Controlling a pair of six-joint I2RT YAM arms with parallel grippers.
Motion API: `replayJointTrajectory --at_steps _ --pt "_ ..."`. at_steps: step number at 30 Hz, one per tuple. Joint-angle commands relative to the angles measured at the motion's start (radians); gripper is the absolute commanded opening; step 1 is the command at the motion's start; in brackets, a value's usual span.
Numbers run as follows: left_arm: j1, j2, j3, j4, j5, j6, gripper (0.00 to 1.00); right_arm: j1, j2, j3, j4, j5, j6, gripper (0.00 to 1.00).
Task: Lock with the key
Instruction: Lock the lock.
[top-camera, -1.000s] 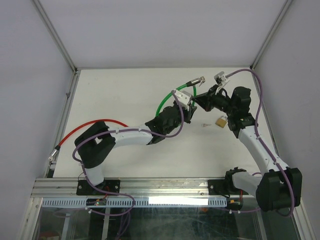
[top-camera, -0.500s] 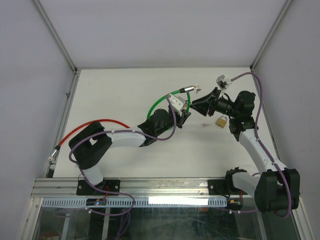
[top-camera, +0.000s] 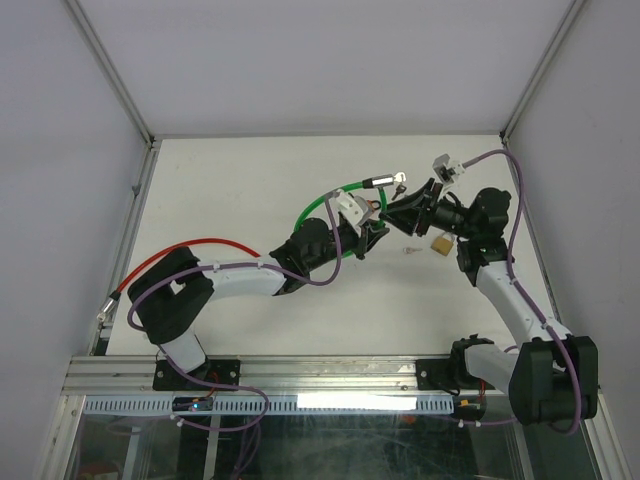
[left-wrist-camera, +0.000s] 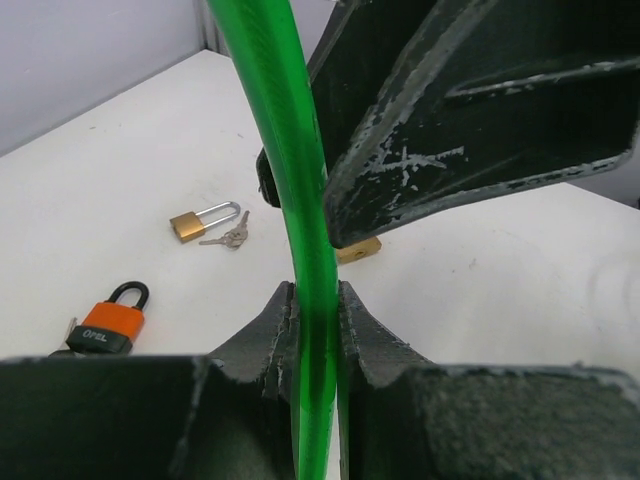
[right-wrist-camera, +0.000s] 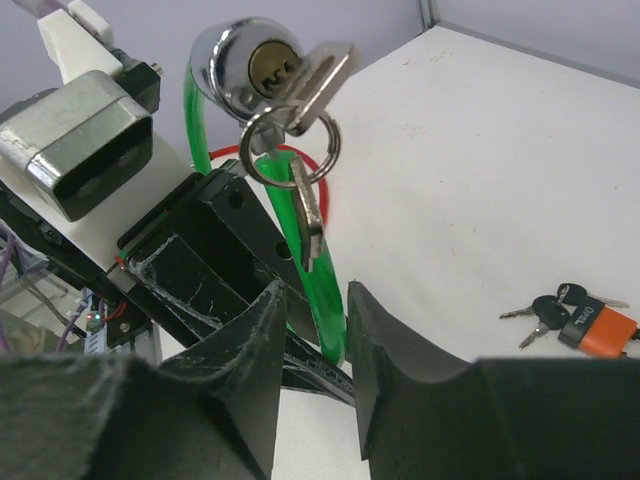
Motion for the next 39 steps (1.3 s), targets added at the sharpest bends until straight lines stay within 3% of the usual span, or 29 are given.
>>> replayJointTrajectory --at_steps 1,6,9,12,14,19,22,26,29,31,33,34,36,37,39 --pt "-0.001 -0.066 0.006 0.098 0.079 0.028 0.0 -0.005 -0.022 -0.018 0.161 -0.043 0.068 0.25" --pt "-0.001 -0.076 0.002 0.099 0.095 0.028 0.0 -0.006 -0.024 -0.024 0.204 -0.071 0.091 0.01" --pt "0.0 -0.085 -0.006 0.119 0.088 0.012 0.0 -0.006 -0.026 -0.033 0.246 -0.084 0.121 0.0" --pt "0.002 -0.092 -0.014 0.161 0.078 -0.029 0.18 -0.005 -0.025 -0.052 0.312 -0.086 0.168 0.0" --pt "0.003 -0.093 -0.011 0.182 0.08 -0.055 0.25 -0.006 -0.023 -0.061 0.343 -0.083 0.186 0.0" --pt "0.005 -0.084 0.015 0.188 0.08 -0.087 0.29 -0.006 -0.026 -0.069 0.361 -0.082 0.197 0.0" --pt "0.005 -0.078 0.021 0.189 0.081 -0.094 0.25 -0.006 -0.028 -0.072 0.365 -0.08 0.198 0.0" --pt "0.007 -0.075 0.02 0.186 0.095 -0.087 0.02 -0.005 -0.029 -0.075 0.372 -0.087 0.195 0.0" --pt "0.012 -0.079 0.009 0.186 0.11 -0.068 0.0 -0.005 -0.032 -0.069 0.359 -0.112 0.173 0.0" --pt "0.021 -0.087 -0.004 0.185 0.117 -0.057 0.0 -0.006 -0.037 -0.051 0.298 -0.135 0.121 0.03" --pt "0.036 -0.101 -0.025 0.187 0.124 -0.053 0.0 -0.014 -0.046 -0.019 0.179 -0.169 0.027 0.23" --pt "0.044 -0.109 -0.039 0.188 0.132 -0.05 0.0 -0.021 -0.053 0.003 0.102 -0.188 -0.041 0.27" --pt "0.065 -0.13 -0.068 0.191 0.145 -0.044 0.0 -0.036 -0.066 0.059 -0.155 -0.23 -0.203 0.34" --pt "0.074 -0.145 -0.082 0.19 0.156 -0.04 0.0 -0.052 -0.069 0.098 -0.308 -0.266 -0.364 0.39" --pt "0.094 -0.168 -0.108 0.182 0.207 -0.013 0.0 -0.067 -0.073 0.171 -0.544 -0.302 -0.574 0.41"
